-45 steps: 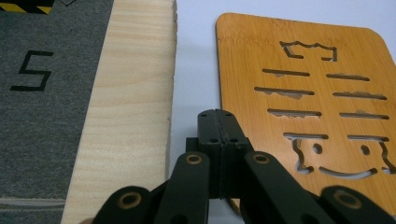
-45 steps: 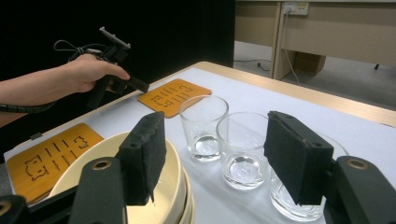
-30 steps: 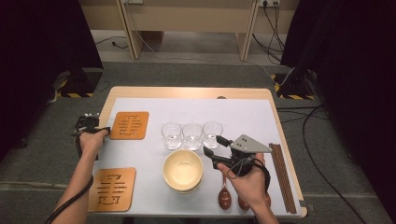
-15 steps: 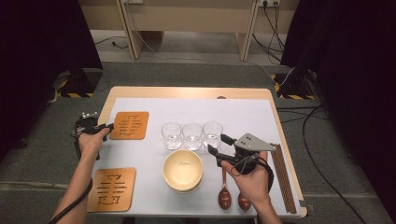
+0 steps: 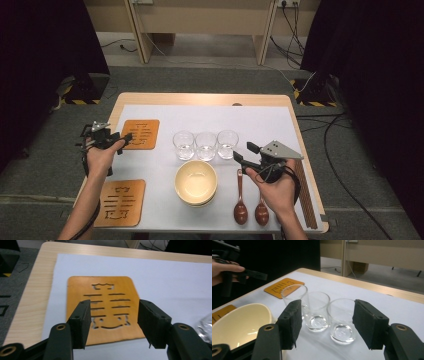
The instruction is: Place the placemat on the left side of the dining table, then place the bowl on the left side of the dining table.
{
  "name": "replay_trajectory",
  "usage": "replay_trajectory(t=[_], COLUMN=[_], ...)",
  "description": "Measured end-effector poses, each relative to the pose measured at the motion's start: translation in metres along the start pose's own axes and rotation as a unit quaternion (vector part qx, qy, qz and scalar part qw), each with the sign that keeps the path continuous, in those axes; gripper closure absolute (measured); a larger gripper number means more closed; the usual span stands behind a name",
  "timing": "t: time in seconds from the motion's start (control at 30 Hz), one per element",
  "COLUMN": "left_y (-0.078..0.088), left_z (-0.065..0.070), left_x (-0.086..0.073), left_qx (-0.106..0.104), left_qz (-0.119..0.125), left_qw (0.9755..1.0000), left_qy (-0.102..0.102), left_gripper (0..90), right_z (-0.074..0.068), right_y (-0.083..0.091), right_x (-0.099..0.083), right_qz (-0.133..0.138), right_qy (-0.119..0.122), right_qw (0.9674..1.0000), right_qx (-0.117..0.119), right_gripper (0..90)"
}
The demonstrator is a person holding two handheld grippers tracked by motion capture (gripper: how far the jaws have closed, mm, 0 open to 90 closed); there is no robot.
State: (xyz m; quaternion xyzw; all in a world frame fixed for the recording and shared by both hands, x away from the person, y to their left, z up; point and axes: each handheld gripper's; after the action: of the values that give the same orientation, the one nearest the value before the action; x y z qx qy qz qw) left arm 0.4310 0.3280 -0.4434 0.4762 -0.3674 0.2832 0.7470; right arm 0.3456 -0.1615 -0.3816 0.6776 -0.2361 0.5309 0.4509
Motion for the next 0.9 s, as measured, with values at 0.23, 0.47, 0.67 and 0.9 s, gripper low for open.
replay_trajectory(t=[0.23,0.47,0.67,0.9], left_y=[0.013,0.018,0.021,0.026], left_z=[0.034,0.055,0.069,0.084], left_x=[0.002,0.001,0.001,0.000], left_qx=[-0.045,-0.066,-0.081,-0.090], left_qz=[0.010,0.008,0.009,0.015], left_qw=[0.9988,0.9970,0.9952,0.9936], left_qy=[-0.014,-0.039,-0.054,-0.067], left_gripper=[41.1,40.5,40.3,40.6], right_z=[0.024,0.034,0.039,0.047], right_y=[0.007,0.010,0.010,0.005], right_x=[-0.005,-0.008,-0.008,-0.012], right_qz=[-0.007,-0.008,-0.012,-0.029], right_qy=[-0.017,-0.030,-0.028,-0.023], right_qw=[0.9990,0.9980,0.9977,0.9971], right_qx=[-0.041,-0.055,-0.060,-0.067], right_gripper=[41.4,41.4,41.3,42.5])
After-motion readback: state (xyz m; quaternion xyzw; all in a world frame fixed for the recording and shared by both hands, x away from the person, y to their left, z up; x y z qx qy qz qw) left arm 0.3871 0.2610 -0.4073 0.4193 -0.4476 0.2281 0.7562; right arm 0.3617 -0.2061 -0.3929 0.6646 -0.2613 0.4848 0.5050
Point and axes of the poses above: each handheld gripper's, and its own axes: y roughly backward along the jaws, x roughly out of its top, z roughly to its right, and after that the axes turned 9 degrees about -x, right-handed
